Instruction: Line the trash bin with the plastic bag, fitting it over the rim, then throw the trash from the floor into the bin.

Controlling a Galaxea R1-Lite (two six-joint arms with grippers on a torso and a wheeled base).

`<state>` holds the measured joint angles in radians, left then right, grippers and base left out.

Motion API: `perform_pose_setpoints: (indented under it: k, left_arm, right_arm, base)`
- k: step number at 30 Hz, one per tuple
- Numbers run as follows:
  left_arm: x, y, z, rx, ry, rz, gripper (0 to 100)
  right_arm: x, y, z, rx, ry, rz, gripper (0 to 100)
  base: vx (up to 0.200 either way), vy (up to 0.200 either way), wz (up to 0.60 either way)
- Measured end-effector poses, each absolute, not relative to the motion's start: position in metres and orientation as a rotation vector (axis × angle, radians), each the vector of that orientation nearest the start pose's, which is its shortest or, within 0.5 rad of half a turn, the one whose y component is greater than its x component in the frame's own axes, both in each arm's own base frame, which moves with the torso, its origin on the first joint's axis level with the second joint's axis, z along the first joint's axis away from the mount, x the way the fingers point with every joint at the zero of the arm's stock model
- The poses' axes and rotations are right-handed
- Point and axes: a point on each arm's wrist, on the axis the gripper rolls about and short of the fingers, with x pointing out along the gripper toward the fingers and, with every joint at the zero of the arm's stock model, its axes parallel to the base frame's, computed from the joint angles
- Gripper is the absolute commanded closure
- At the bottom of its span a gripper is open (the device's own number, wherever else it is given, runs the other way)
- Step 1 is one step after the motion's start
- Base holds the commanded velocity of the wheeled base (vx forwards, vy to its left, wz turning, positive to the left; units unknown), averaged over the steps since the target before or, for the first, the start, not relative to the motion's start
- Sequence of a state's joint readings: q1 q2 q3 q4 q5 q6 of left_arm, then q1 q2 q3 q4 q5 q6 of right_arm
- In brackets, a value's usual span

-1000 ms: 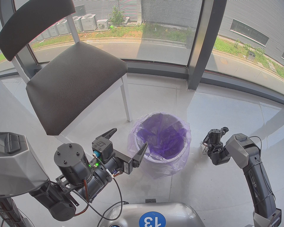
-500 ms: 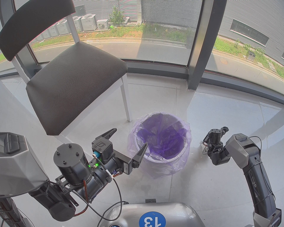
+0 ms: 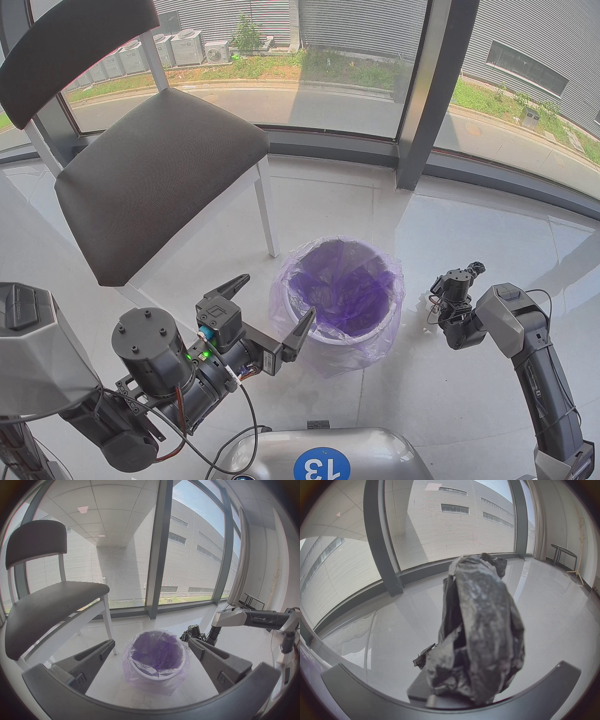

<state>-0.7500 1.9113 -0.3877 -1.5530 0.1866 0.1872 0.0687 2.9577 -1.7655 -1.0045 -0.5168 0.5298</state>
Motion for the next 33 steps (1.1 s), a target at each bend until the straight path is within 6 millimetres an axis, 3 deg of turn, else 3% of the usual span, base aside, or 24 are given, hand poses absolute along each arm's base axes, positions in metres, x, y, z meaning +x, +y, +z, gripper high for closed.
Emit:
perform_pose_setpoints:
  k: [21, 27, 33]
  left_arm:
    - [0.207, -0.194, 0.11, 0.204, -0.07, -0.581, 0]
    - [0.207, -0.194, 0.111, 0.203, -0.071, -0.581, 0]
    - [0.207, -0.194, 0.111, 0.203, -0.071, -0.58, 0]
  right_arm:
    - [0.528, 0.027, -0.085, 0.421, -0.023, -0.438, 100]
    - [0.526, 0.028, -0.058, 0.43, -0.052, -0.431, 100]
    - [0.511, 0.036, -0.008, 0.45, -0.103, -0.393, 100]
  base:
    - [0.0, 0.0, 0.0]
    - [0.0, 0.0, 0.0]
    - [0.0, 0.0, 0.0]
